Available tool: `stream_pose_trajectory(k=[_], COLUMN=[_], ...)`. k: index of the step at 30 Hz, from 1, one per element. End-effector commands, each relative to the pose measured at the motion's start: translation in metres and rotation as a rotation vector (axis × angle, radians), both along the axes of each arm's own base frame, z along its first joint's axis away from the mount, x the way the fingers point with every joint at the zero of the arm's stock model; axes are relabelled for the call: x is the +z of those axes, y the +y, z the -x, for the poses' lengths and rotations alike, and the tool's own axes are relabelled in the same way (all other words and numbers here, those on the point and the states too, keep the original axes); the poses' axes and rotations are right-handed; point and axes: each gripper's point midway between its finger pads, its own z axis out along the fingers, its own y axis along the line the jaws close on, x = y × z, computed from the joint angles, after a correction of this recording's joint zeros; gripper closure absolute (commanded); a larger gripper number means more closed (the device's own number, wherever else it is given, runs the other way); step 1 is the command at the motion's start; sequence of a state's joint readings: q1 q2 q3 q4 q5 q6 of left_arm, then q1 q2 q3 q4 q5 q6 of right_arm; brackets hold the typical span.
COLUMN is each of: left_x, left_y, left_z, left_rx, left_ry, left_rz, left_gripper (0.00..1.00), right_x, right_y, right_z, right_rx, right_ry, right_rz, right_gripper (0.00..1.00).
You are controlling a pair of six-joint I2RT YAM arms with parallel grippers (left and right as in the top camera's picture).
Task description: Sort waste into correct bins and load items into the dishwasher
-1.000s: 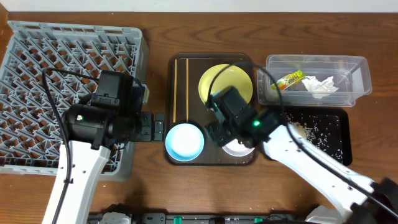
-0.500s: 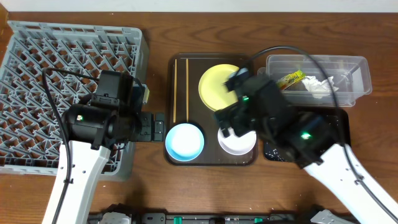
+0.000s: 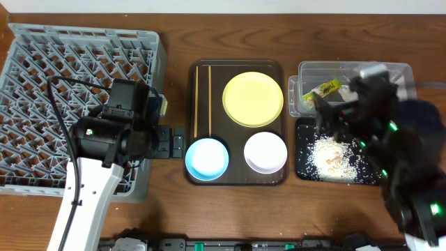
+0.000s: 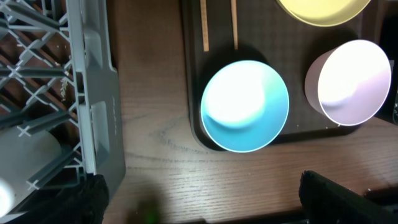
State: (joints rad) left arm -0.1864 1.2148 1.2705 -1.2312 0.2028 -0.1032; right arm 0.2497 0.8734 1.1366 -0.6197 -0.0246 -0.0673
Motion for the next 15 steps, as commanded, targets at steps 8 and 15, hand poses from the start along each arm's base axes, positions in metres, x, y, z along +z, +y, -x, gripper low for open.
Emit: stream_pose_trajectory(k=[8,15], left_x=[0.002,0.002], left_y=[0.001,0.001], left_z=[-0.001,-0.001], left_rx=[-0.012,-0.011], left_ry=[-0.011,-0.009], left_rz=[-0.014,-0.015], left_gripper=[0.02,0.02], right_x=[-0.068,-0.114], right_y=[-0.033,-0.041], right_z=[0.029,0.050], right_rx=[-0.049,-0.074], right_ry=[-0.190,-0.320], right_rz=[0.045,0.030], right_gripper=[0.01,0.01])
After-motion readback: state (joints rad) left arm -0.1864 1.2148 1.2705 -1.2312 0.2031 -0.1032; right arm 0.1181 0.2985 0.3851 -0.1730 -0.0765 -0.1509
